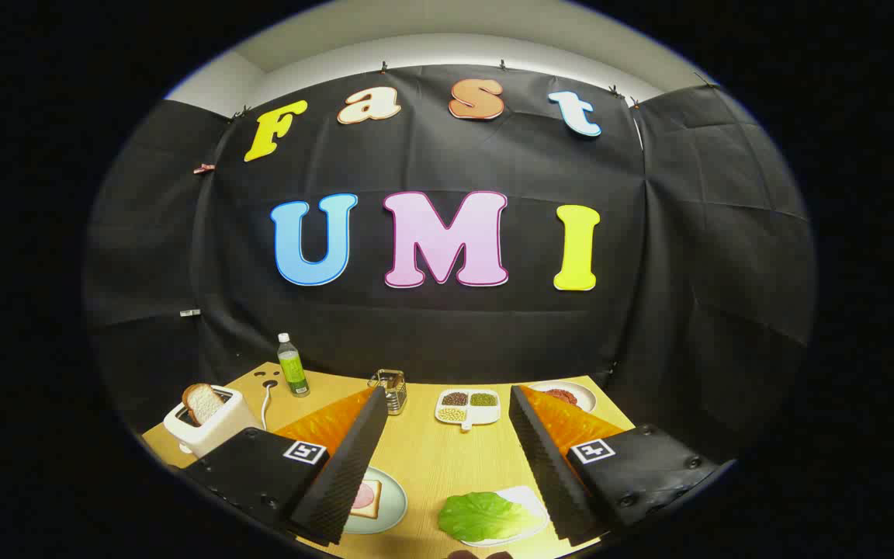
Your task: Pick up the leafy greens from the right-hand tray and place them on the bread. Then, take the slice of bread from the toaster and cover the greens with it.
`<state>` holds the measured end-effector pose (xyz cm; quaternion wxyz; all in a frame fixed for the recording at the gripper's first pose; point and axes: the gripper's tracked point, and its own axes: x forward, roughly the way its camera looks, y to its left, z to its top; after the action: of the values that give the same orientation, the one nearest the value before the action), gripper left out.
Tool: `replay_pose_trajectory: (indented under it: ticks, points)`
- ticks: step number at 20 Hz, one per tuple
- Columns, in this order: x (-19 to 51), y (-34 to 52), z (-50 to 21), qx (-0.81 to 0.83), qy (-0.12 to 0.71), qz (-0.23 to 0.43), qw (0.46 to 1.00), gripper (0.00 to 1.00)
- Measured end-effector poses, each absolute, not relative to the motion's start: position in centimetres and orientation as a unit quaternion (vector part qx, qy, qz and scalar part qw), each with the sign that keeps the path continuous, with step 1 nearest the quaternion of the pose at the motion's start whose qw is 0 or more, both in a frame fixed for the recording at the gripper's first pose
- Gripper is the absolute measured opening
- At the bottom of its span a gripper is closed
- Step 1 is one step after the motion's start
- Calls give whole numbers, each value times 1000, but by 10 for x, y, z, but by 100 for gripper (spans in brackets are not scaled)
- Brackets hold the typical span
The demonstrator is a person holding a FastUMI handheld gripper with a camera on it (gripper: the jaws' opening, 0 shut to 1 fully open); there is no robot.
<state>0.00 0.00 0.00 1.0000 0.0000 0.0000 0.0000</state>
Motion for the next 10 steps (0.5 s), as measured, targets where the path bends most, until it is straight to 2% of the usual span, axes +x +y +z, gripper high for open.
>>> replay_pose_trajectory:
  ticks: [10]
  points:
    - [0, -3, -8, -6, 13, 14, 1000, 98]
